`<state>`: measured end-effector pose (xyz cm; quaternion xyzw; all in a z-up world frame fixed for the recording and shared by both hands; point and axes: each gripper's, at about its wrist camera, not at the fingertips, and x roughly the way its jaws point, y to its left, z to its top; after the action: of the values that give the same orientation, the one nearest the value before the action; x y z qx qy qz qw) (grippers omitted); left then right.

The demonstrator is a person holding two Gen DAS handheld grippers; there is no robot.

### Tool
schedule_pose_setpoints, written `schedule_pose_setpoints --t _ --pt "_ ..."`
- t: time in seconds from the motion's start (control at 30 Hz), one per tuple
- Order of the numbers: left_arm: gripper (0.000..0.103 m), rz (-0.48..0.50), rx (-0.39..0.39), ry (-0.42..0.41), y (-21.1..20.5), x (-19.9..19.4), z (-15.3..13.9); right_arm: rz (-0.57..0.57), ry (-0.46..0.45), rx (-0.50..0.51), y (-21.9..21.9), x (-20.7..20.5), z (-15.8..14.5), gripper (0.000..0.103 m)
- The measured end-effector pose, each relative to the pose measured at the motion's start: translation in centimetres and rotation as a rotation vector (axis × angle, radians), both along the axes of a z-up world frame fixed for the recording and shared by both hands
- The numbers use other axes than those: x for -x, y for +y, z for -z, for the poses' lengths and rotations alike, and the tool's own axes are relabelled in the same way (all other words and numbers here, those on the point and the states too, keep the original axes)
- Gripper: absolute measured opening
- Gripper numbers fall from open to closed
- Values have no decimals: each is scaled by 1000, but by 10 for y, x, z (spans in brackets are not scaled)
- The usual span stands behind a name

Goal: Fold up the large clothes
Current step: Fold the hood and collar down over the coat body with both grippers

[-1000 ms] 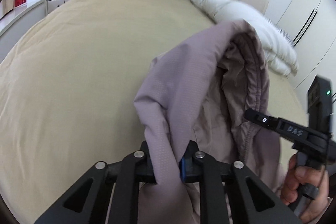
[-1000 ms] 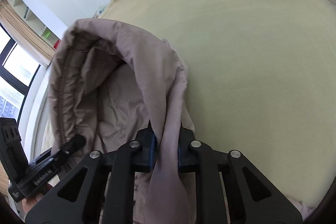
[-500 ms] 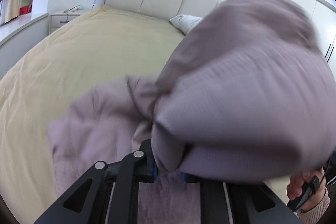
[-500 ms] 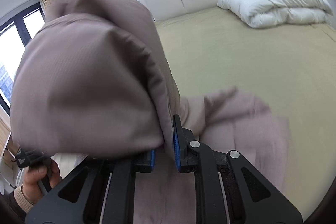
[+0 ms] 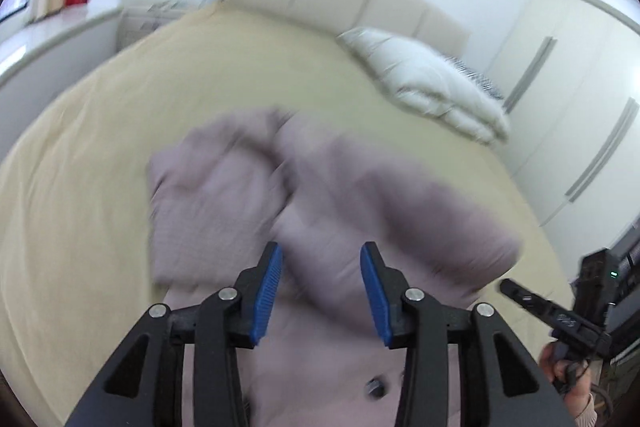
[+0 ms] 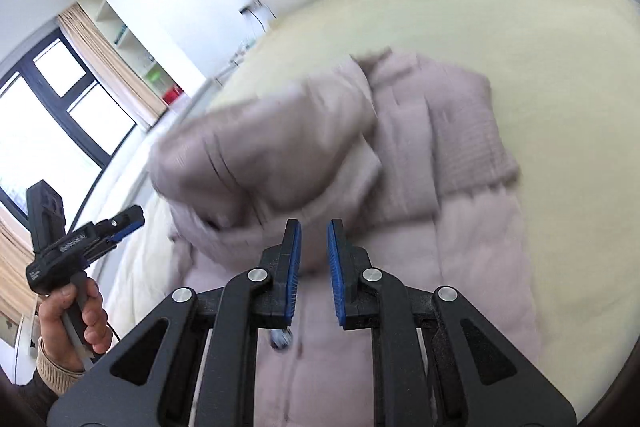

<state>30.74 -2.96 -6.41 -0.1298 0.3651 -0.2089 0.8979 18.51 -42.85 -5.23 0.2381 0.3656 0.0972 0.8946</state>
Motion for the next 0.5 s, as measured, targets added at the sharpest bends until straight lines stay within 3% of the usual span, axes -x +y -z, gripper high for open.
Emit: schedule_pose_setpoints --t 0.07,0.13,0.23,0.33,0.43,0.5 --pt "61 40 -32 -73 -21 -12 -21 5 -32 15 6 -21 -14 14" --pt "63 90 -91 -103 -55 -27 -23 -2 -32 9 9 -47 -18 14" --pt "63 78 -212 -12 -78 -66 15 -15 40 -26 5 -95 -6 14" --pt "53 47 -244 130 -65 -82 69 -71 118 17 29 -115 29 14" --pt "51 75 -267 91 -57 -71 91 -123 156 93 57 -112 75 13" --pt "51 97 -343 53 -64 -67 99 -106 157 91 61 -126 96 13"
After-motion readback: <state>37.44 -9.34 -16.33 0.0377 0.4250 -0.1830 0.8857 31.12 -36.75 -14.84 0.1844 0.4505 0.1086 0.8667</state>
